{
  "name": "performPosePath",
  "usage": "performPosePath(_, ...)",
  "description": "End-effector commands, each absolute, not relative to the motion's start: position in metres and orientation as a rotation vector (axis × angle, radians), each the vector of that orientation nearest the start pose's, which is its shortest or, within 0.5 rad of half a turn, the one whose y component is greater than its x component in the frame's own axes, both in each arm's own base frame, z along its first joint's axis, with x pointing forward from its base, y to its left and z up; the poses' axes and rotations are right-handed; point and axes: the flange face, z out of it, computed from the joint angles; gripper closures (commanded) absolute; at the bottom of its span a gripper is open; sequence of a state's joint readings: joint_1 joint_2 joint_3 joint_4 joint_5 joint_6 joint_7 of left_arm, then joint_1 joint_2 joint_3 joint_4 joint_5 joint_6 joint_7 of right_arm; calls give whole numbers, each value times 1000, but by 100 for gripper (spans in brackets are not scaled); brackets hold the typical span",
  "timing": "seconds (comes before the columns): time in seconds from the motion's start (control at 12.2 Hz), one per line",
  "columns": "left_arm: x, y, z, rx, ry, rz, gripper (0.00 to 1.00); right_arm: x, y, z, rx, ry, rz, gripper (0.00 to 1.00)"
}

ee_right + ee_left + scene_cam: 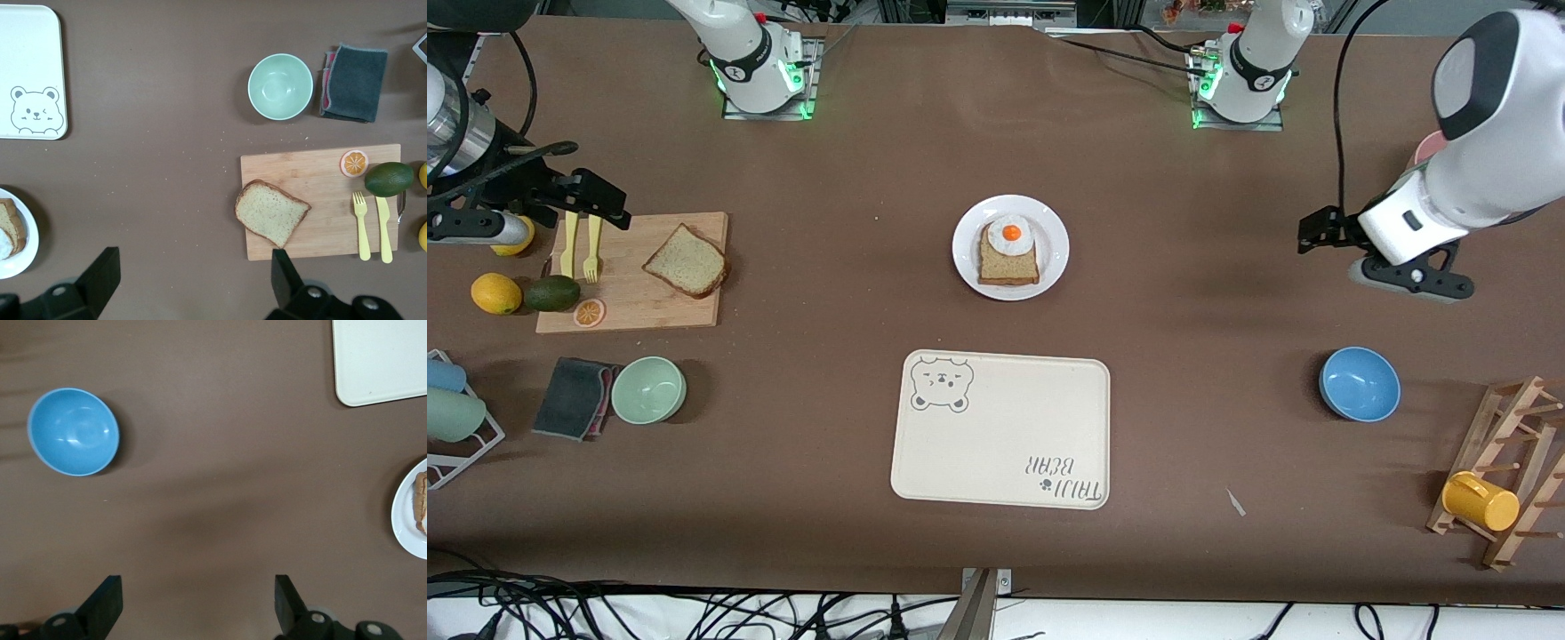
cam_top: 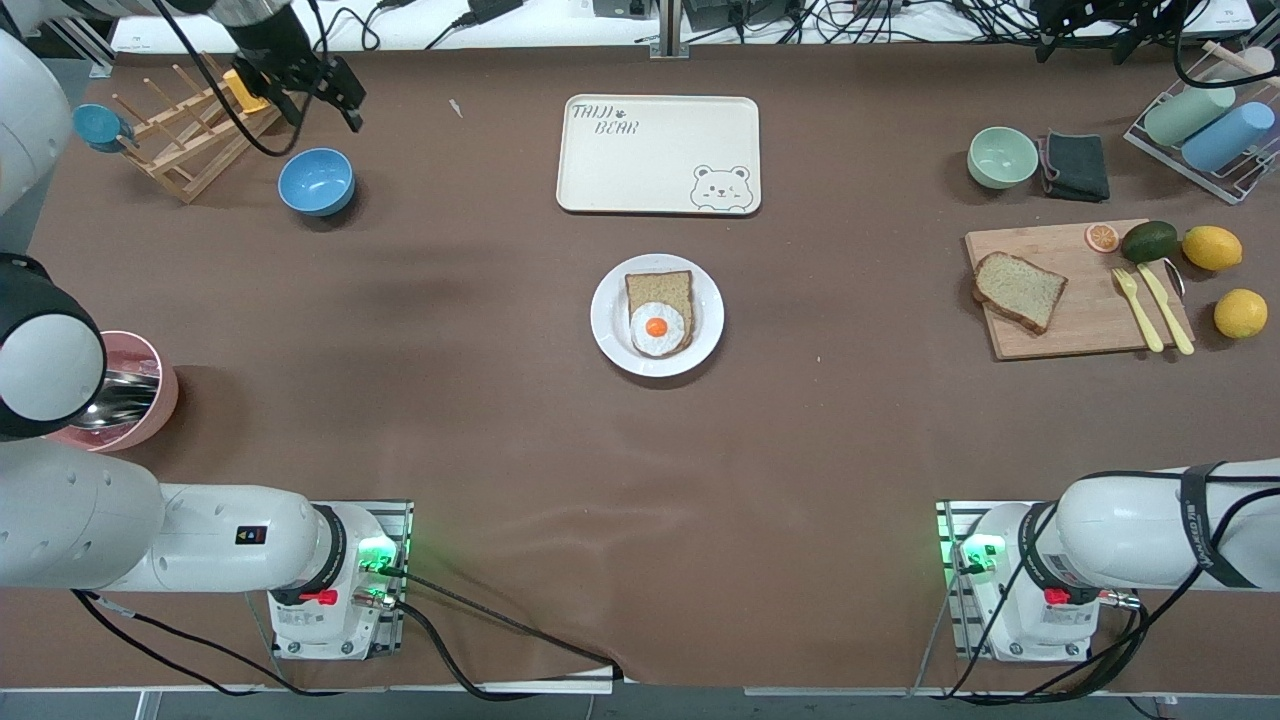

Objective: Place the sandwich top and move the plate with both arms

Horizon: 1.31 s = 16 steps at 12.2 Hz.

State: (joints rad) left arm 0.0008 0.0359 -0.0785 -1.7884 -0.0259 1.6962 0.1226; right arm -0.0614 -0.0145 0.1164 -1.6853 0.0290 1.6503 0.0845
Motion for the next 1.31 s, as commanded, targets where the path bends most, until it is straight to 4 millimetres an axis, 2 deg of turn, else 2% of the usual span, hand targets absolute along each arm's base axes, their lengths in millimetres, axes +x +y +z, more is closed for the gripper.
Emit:
performPosePath(0.0, 556, -37, 550, -3068, 299, 191, 0, 550, 32, 590, -3098, 27, 42, 0)
performPosePath(0.16, 556, -35, 568, -3058, 302, 146, 0, 550, 32, 593, -3102, 22, 32, 0)
performPosePath(0.41, 561, -17, 582, -3079, 258, 96, 0, 550, 33, 596, -3110, 28, 22, 0)
performPosePath(0.66, 561, -17, 597, -3078, 257, 60, 0, 551, 34, 596, -3111, 49, 18, 0)
performPosePath(0.82, 556, -19, 604, -3080, 232, 113, 0, 553, 34, 593, -3109, 26, 25, 0)
performPosePath(0.9, 553, -21, 604, -3078, 218, 148, 0, 553, 33, 591, -3112, 28, 32, 0)
performPosePath(1.23, 554, -7, 605, -3082, 207, 153, 0, 553, 36, 589, -3120, 37, 36, 0)
